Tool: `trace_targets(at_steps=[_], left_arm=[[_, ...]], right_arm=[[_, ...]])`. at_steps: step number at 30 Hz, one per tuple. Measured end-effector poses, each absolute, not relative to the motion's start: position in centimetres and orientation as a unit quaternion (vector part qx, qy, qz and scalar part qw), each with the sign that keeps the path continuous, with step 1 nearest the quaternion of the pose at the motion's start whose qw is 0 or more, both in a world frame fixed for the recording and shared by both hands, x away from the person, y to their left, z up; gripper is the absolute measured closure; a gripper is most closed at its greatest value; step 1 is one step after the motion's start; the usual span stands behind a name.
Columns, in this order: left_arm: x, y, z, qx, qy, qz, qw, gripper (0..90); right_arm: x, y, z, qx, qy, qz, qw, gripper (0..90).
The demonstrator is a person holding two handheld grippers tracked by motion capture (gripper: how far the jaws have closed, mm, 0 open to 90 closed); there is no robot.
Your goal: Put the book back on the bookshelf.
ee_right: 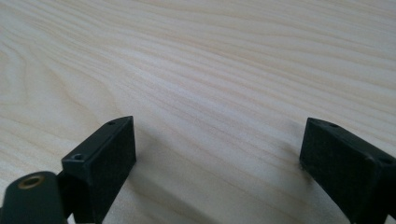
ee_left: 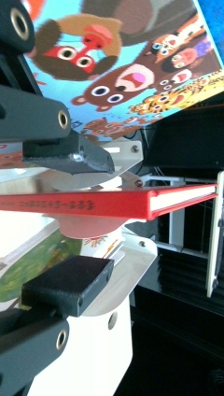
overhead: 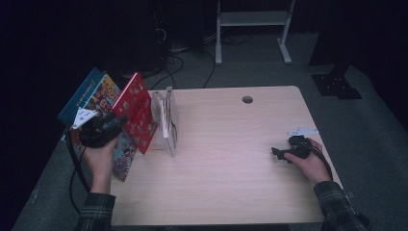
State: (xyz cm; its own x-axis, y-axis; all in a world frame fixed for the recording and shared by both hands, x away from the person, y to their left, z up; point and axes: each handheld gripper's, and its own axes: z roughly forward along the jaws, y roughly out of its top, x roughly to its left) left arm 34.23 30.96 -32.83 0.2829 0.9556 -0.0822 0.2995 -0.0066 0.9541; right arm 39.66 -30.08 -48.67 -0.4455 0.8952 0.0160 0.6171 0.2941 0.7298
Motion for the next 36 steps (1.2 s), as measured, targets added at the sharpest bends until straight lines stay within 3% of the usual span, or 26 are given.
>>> trace_targets(at_steps=[36], left_arm=[[26.0,25.5,-36.4,0.696,0.436,0.254,0.511,29.7]], right_arm=[[39.5,-30.3,-48.7,0.486,0.778,0.342,0.203,9.7]])
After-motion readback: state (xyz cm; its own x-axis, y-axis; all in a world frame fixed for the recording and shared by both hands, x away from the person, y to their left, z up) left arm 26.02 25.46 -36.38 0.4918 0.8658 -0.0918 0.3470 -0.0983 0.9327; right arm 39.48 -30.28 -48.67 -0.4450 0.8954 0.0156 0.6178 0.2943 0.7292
